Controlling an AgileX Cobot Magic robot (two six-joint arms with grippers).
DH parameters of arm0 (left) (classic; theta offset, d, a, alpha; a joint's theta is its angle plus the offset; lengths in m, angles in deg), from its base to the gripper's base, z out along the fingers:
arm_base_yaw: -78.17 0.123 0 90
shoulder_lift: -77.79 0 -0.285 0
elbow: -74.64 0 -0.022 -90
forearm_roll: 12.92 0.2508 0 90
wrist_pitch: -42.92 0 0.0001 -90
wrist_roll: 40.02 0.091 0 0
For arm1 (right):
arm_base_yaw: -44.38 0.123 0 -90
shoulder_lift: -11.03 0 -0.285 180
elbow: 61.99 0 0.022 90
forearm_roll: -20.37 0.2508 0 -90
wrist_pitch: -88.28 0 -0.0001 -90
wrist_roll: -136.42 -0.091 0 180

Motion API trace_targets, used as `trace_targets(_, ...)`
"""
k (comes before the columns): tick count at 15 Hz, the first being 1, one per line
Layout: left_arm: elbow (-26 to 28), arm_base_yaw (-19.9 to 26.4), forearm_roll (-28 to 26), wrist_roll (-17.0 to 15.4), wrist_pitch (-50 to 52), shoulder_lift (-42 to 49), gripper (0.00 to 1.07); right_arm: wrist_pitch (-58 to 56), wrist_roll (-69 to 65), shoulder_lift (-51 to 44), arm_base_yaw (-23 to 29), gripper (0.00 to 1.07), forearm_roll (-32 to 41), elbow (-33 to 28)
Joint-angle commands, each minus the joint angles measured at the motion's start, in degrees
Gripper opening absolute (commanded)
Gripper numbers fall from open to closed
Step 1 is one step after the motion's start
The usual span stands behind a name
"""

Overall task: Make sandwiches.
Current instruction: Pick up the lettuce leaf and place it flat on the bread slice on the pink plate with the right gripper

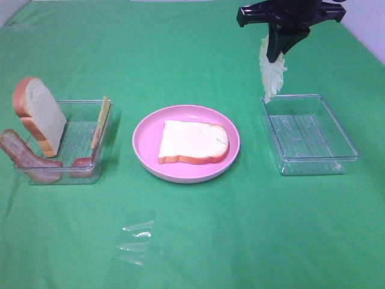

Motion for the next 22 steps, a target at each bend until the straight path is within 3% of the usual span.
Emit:
trace_targets(1,0.06,0.0,0.29,0.17,0.74,0.8,1.02,2.41,5.56,-6.53,-2.81,0.0,10.26,-9.97)
trace_targets(2,0.06,0.0,0.29,0.17,0.74,0.8,1.02,9.97,10.94,-12.89,-6.42,0.0,19.14,-20.63)
trace_targets(5,0.06,0.0,0.29,0.17,0.74,0.8,1.02,16.56,17.82,-18.85,-10.26,0.0,30.77,-29.97)
trace_targets(7,0.06,0.0,0.29,0.17,0.74,0.8,1.02,17.19,20.0,-20.28,-10.66,0.0,33.75,-33.63)
trace_targets(12,0.06,0.0,0.29,0.17,0.74,0.8,1.02,16.96,19.94,-20.17,-10.66,0.0,37.82,-35.12)
trace_targets(16,0.06,0.0,0.29,0.17,0.74,0.8,1.02,18.28,22.92,-18.62,-10.6,0.0,46.41,-35.12)
trace_targets(18,0.06,0.0,0.29,0.17,0.74,0.8,1.02,14.84,27.33,-16.16,-10.6,0.0,52.54,-35.12)
trace_targets(22,0.06,0.0,0.29,0.17,0.74,0.8,1.02,5.27,40.34,-7.45,-9.8,0.0,72.19,-33.58)
